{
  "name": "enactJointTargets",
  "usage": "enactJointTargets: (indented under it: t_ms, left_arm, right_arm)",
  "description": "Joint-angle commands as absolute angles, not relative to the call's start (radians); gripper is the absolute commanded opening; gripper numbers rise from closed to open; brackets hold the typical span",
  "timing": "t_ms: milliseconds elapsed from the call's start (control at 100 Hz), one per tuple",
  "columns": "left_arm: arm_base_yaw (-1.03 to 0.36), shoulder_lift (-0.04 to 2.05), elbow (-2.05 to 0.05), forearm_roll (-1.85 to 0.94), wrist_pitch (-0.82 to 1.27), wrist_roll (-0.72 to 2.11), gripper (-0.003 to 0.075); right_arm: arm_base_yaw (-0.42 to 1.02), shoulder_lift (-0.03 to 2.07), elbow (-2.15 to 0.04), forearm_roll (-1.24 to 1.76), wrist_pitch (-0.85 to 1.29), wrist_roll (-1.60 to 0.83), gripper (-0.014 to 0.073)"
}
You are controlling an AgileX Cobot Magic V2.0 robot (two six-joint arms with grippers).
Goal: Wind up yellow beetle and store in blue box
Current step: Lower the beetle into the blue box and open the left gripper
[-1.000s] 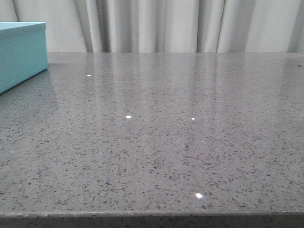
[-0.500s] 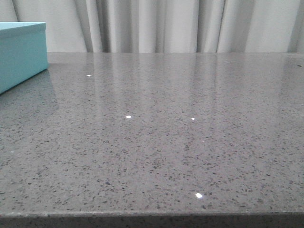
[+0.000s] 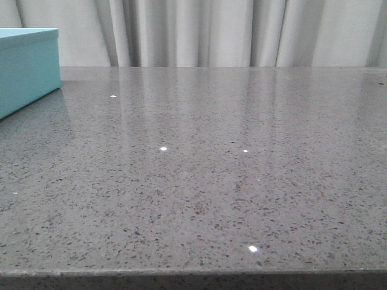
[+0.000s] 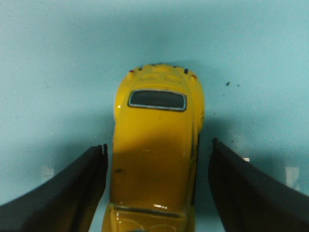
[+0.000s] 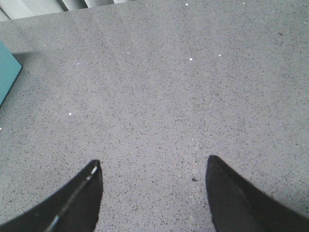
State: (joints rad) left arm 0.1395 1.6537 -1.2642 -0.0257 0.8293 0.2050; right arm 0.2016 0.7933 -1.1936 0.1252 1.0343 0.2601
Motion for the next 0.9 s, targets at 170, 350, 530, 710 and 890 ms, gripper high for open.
enactJointTargets:
  t_ms: [170,350,530,710,890]
  left_arm:
    - [0.141,1.537,-1.302,-0.040,0.759,0.196,0.0454]
    - [0.141,1.431,-1.302,-0.048,0.706,0.196,0.0439]
    - [0.141,1.315,-1.302,-0.087,0.681,0.206,0.0431]
    - [0.130,1.212,-1.276,-0.121,0.677,0.206,0.0291]
    - [0.077,1.108,-1.217,-0.132,0.650,0.237,0.0114]
  right_arm:
    - [0.203,0.788,-1.215,0.129,0.939,0.194,0.0467]
    - [0.203,0.786,-1.201,0.121,0.864,0.148,0.0467]
    - [0.203,0.752,-1.120,0.089,0.736,0.137,0.0467]
    - [0.203,0.694,-1.010,0.068,0.638,0.137,0.0462]
    - [0.203,0.620,-0.905,0.068,0.597,0.137,0.0249]
